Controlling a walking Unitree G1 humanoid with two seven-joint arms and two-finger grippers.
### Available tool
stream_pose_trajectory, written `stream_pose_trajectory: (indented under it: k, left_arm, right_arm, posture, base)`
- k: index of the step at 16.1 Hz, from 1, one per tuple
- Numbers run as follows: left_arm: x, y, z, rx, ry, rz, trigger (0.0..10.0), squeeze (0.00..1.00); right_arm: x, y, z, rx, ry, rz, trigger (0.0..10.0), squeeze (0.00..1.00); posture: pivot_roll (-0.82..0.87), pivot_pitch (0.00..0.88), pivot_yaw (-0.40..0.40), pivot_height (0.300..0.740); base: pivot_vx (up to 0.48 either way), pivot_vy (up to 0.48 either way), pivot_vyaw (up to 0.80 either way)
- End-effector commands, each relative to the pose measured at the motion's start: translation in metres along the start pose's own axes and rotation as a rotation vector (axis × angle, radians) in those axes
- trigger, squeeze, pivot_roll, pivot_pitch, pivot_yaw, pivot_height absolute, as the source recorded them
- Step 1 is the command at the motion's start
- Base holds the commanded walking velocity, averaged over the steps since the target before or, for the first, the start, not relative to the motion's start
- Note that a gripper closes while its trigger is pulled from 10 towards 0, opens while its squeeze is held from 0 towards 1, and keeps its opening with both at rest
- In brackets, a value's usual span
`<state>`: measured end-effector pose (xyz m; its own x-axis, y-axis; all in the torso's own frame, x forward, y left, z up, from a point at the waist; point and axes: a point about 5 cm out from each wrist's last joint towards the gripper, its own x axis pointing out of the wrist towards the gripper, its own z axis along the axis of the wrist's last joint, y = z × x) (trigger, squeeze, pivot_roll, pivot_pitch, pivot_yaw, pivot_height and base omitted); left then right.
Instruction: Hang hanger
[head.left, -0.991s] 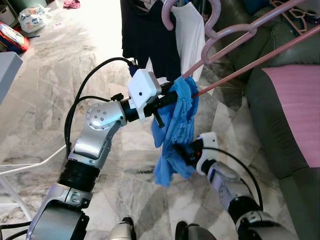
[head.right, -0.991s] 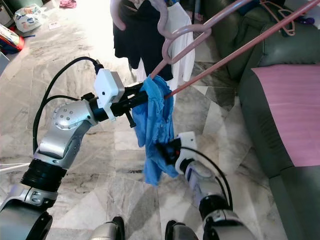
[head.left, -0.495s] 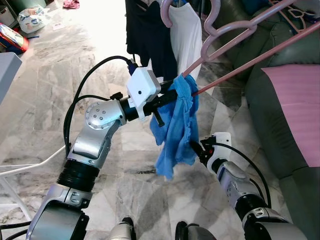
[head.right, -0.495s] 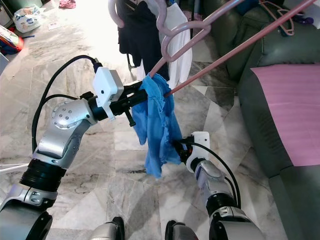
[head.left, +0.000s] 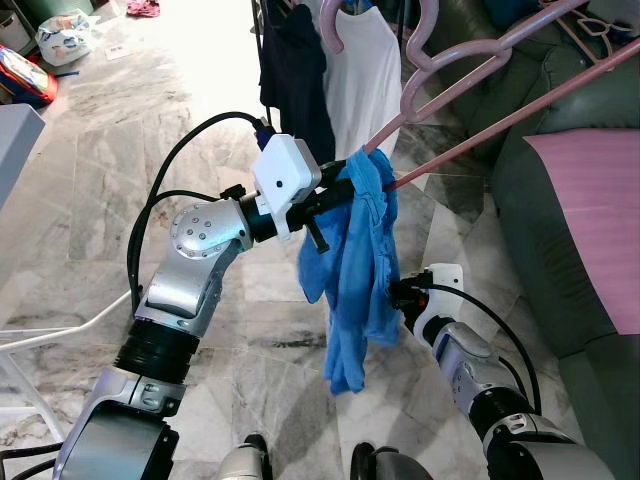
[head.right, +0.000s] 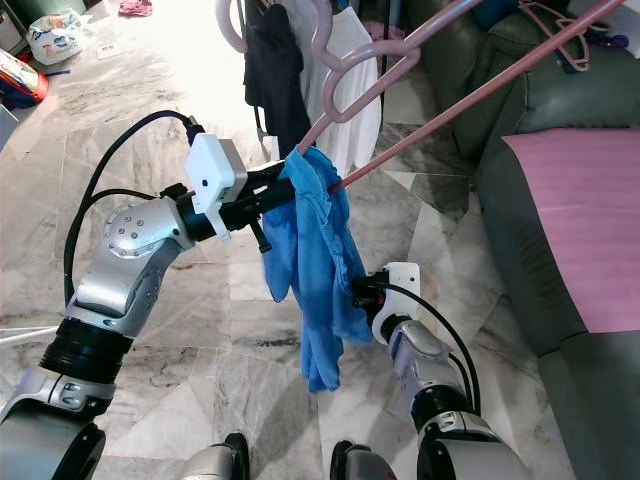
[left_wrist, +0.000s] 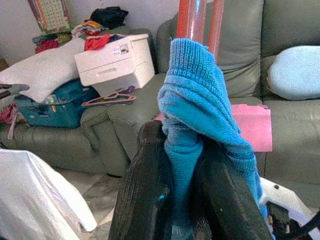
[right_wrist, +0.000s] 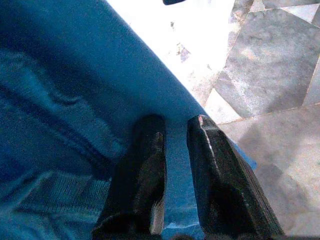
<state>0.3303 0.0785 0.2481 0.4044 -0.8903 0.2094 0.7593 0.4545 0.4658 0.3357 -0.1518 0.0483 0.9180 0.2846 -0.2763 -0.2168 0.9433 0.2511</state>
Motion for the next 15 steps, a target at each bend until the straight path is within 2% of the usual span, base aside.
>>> stream_pose_trajectory:
  k: [1, 2, 3, 4, 5, 6, 7, 8, 10, 12, 15]
  left_arm:
    - [0.000, 0.004, 0.003, 0.055, -0.012, 0.052, 0.5, 0.00]
    - [0.000, 0.005, 0.003, 0.058, -0.009, 0.064, 0.5, 0.00]
    - [0.001, 0.004, 0.002, 0.062, -0.010, 0.065, 2.0, 0.00]
    - [0.002, 0.005, -0.002, 0.119, 0.024, 0.080, 4.3, 0.00]
    - [0.002, 0.006, -0.006, 0.147, 0.044, 0.089, 4.5, 0.00]
    - [0.002, 0.007, -0.009, 0.151, 0.055, 0.106, 8.7, 0.00]
    - [0.001, 0.005, -0.017, 0.187, 0.095, 0.114, 10.0, 0.00]
    - [0.000, 0.001, -0.026, 0.196, 0.127, 0.114, 10.0, 0.00]
    - [-0.005, -0.013, -0.048, 0.149, 0.169, 0.108, 10.0, 0.00]
    - [-0.007, -0.021, -0.063, 0.137, 0.193, 0.114, 10.0, 0.00]
    - [-0.007, -0.020, -0.069, 0.149, 0.212, 0.134, 10.0, 0.00]
  right_arm:
    - [-0.003, 0.001, -0.007, -0.007, 0.013, 0.025, 0.0, 0.00]
    - [-0.003, 0.001, -0.007, -0.023, 0.014, 0.037, 0.0, 0.00]
    - [-0.006, 0.001, -0.010, -0.064, 0.029, 0.057, 7.8, 0.00]
    - [-0.012, -0.001, -0.018, -0.185, 0.059, 0.104, 10.0, 1.00]
    - [-0.019, -0.003, -0.023, -0.259, 0.074, 0.153, 10.0, 1.00]
    - [-0.023, -0.004, -0.025, -0.286, 0.081, 0.178, 10.0, 1.00]
    - [-0.028, -0.005, -0.026, -0.327, 0.088, 0.219, 10.0, 1.00]
    - [-0.032, -0.006, -0.028, -0.365, 0.099, 0.252, 10.0, 1.00]
    - [-0.039, -0.006, -0.030, -0.415, 0.117, 0.310, 10.0, 1.00]
    - [-0.043, -0.005, -0.033, -0.428, 0.138, 0.345, 10.0, 1.00]
    - [-0.043, -0.008, -0.034, -0.448, 0.126, 0.299, 10.0, 1.00]
  posture:
    - [0.08, 0.241, 0.002, 0.740]
    - [0.08, 0.241, 0.002, 0.740]
    - [0.08, 0.243, 0.002, 0.740]
    - [0.08, 0.246, 0.005, 0.740]
    - [0.08, 0.249, 0.007, 0.740]
    - [0.07, 0.251, 0.009, 0.740]
    - [0.07, 0.253, 0.012, 0.740]
    - [0.06, 0.254, 0.014, 0.740]
    - [0.04, 0.252, 0.016, 0.740]
    - [0.03, 0.250, 0.014, 0.740]
    - [0.04, 0.246, 0.013, 0.740]
  base:
    - [0.000, 0.000, 0.00]
    - [0.000, 0.000, 0.00]
    - [0.000, 0.000, 0.00]
    - [0.000, 0.000, 0.00]
    - [0.000, 0.000, 0.00]
    - [0.000, 0.000, 0.00]
    - [0.000, 0.000, 0.00]
    - [0.000, 0.000, 0.00]
    - [0.000, 0.000, 0.00]
    - [0.000, 0.000, 0.00]
    - [0.000, 0.000, 0.00]
